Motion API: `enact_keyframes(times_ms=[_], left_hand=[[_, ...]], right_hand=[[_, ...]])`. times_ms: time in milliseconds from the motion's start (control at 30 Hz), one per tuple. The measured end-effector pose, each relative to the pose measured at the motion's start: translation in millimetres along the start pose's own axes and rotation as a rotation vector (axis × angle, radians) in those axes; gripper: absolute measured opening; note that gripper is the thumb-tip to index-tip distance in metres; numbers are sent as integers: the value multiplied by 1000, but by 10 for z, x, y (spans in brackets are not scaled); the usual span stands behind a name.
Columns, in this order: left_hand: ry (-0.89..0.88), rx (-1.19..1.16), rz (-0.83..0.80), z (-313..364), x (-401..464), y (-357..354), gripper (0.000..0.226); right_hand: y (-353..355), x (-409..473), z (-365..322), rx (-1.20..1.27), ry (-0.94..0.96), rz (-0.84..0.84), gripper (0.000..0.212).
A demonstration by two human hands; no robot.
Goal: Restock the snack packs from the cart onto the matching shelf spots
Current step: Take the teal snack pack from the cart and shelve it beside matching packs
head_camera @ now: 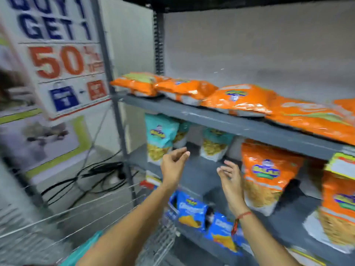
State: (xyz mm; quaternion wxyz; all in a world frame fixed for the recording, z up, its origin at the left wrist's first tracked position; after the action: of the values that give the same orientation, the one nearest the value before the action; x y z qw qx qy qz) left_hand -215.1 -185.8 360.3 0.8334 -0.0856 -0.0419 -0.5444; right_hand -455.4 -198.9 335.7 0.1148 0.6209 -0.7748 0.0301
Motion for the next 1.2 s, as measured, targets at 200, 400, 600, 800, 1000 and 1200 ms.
enact_keyframes(times_ms=[200, 400, 600, 800, 1000, 1200], left_hand=[[42, 133, 330, -191, 49, 2512, 32], [345, 468, 598, -1071, -617, 4486, 29], [907, 722, 417, -2517, -1823, 5005, 19], [1176, 544, 382, -3563, -2316, 4694, 39], [1097, 283, 734, -3875, -2335, 4655, 19], [1062, 286, 843, -3906, -2287, 4670, 25]], right_hand=[[-2045, -695, -64, -5, -17, -414, 21], [-3607, -1624, 612, -189, -95, -865, 22], [-4323, -2460, 2230, -573, -356, -1340, 23], [-4557, -2874, 3194, -798, -463, -1620, 57], [-4879, -2870, 3358, -623, -452, -1608, 25], [-4878, -2719, 3268, -597, -290, -1436, 16]])
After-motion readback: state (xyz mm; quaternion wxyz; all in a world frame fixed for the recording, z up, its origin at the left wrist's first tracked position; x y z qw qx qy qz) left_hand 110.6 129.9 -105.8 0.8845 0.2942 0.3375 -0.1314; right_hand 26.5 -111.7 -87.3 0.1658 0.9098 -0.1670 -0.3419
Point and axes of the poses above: each hand's wrist, its own x-axis towards the middle knuckle, its own y-axis out of the back of the hand, z = x × y, the point moved 10 cm from there along x, towards the middle knuckle, and after that the axes turned 1 degree about -y, right-handed, at the moved point
